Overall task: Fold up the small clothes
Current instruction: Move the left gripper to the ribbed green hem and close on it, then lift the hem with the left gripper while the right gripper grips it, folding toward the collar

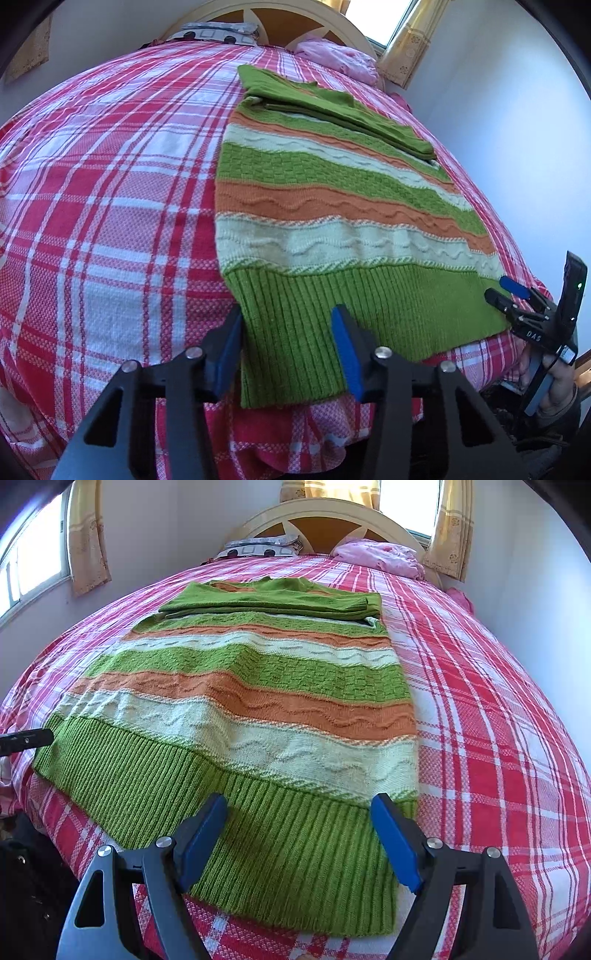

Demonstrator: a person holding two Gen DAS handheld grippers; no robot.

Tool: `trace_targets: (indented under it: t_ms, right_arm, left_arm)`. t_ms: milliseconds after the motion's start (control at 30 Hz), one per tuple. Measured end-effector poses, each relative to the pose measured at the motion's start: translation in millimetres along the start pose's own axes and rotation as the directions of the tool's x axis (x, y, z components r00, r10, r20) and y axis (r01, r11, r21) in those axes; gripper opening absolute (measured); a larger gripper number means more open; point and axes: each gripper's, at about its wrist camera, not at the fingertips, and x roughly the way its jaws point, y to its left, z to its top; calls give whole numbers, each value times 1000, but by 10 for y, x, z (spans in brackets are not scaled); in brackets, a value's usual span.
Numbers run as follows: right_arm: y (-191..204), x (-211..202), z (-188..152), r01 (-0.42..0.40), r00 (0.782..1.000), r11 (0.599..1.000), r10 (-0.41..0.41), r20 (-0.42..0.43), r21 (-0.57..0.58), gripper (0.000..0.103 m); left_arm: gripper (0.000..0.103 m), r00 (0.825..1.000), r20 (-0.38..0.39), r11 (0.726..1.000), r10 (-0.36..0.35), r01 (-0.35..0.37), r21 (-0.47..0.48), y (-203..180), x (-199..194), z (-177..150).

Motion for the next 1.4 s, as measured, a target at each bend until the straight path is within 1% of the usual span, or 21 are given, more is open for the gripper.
trace_targets:
  t_ms: [100, 167, 200, 233, 300, 400, 500, 633, 667, 700, 767, 800, 833, 867, 900, 933, 967, 1067, 1167, 1300, 1400]
  right_arm:
    - [-110, -82, 10, 0, 1000, 999, 0, 9, 44, 81]
    - [-279, -170, 9, -12, 1000, 994, 10, 17, 109, 81]
    - [-346, -203, 7, -11, 1000, 991, 9, 20, 134, 81]
    - [-458, -253, -18, -2, 1000, 985, -3, 27, 174, 81]
    - [-609, -314, -71, 20, 999, 974, -26, 23, 225, 81]
    - [-777, -354, -183, 38, 999, 962, -38, -6, 271, 81]
    - [-857, -372, -296, 21, 1000, 950, -13, -27, 311, 80]
    - [-797, -387, -302, -53, 998, 944, 59, -8, 326, 69]
    - [-768, -374, -296, -73, 997, 943, 79, -7, 325, 66]
    - [-732, -356, -299, -97, 994, 941, 106, -9, 324, 65]
    - [-658, -278, -335, -138, 987, 935, 157, -30, 327, 59]
    - [-641, -248, -332, -140, 987, 933, 159, -32, 332, 59]
    - [-614, -253, -340, -129, 989, 936, 145, -25, 329, 56]
    - [-576, -255, -336, -130, 989, 940, 146, -26, 316, 41]
    - [-565, -255, -332, -145, 987, 939, 160, -22, 312, 24]
    - [-575, -250, -341, -179, 981, 928, 194, -14, 326, 9]
    - [-600, -259, -364, -221, 973, 910, 231, 12, 352, 8]
    - [-659, -349, -365, -275, 961, 889, 262, 85, 365, 6]
    - [-699, -486, -342, -343, 938, 864, 295, 181, 369, 5]
    - [-708, -522, -306, -374, 925, 849, 311, 221, 372, 5]
    - [-743, -553, -255, -411, 908, 826, 333, 254, 387, 5]
  left_arm:
    - [39, 1000, 15, 1000, 5, -5, 4, 22, 40, -17]
    - [34, 1000, 17, 1000, 0, 0, 0, 42, 33, 0]
    - [16, 1000, 13, 1000, -7, 7, 3, 39, 28, 6]
    - [11, 1000, 3, 1000, -25, 25, 4, 39, 25, 9]
    - [11, 999, 21, 999, -35, 35, -2, 32, -11, 7]
    - [11, 999, 24, 999, -36, 35, 24, -2, -19, 2]
    - [11, 999, 8, 999, -38, 38, 4, 39, 25, -3]
    - [16, 999, -1, 999, -38, 38, -25, 85, 59, -18]
    - [20, 999, -5, 999, -36, 36, -29, 88, 67, -20]
    - [27, 999, -9, 999, -35, 35, -34, 92, 75, -24]
    - [28, 999, -9, 998, -48, 48, -40, 99, 85, -37]
    - [30, 999, -10, 998, -53, 53, -41, 102, 91, -41]
    - [31, 998, -11, 997, -65, 64, -43, 107, 92, -45]
    - [30, 997, -9, 996, -74, 74, -44, 113, 86, -46]
    - [17, 995, -11, 995, -96, 95, -37, 111, 82, -47]
    - [10, 992, -18, 992, -122, 121, -20, 97, 73, -44]
    - [10, 992, -8, 992, -129, 129, -9, 93, 37, -35]
    - [10, 985, 44, 986, -164, 164, 11, 89, -108, 42]
    - [10, 979, 91, 983, -181, 181, 10, 136, -233, 127]
    - [10, 975, 97, 979, -200, 202, -8, 183, -243, 233]
    - [10, 969, 102, 974, -224, 226, -12, 171, -252, 305]
